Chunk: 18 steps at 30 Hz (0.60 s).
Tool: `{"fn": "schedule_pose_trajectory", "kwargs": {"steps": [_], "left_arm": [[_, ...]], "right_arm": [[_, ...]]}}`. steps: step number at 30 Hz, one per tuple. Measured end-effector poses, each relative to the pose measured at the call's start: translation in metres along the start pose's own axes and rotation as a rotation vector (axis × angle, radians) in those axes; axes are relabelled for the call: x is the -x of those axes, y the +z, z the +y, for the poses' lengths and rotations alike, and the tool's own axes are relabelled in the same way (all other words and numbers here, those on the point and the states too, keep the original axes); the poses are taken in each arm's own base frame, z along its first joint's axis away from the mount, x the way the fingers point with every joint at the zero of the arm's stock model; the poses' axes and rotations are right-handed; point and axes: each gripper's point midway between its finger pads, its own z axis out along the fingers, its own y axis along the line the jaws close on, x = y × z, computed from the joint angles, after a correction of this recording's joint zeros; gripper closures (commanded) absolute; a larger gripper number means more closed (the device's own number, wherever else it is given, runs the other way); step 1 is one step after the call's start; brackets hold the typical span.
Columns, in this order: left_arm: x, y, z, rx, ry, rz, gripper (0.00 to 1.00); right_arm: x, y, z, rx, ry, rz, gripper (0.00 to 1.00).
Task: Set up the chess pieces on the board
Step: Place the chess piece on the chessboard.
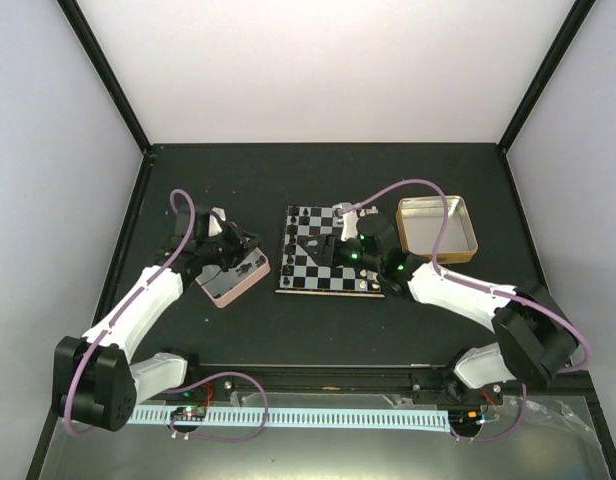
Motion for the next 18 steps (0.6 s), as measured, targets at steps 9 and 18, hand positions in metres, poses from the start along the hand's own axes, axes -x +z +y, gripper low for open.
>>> {"fn": "schedule_pose_trajectory", "kwargs": {"steps": [9,18], "left_arm": [[-0.02,-0.001,-0.042,-0.223,-0.24,0.161,0.85],[-0.031,-0.005,-0.058,-0.314,-0.348,0.251,0.85]], "right_arm": [[0.011,0.029,0.056,0.147,-0.088,0.012,0.39],[0.007,0.044,0.07,0.178,-0.126,0.04,0.58]]}}
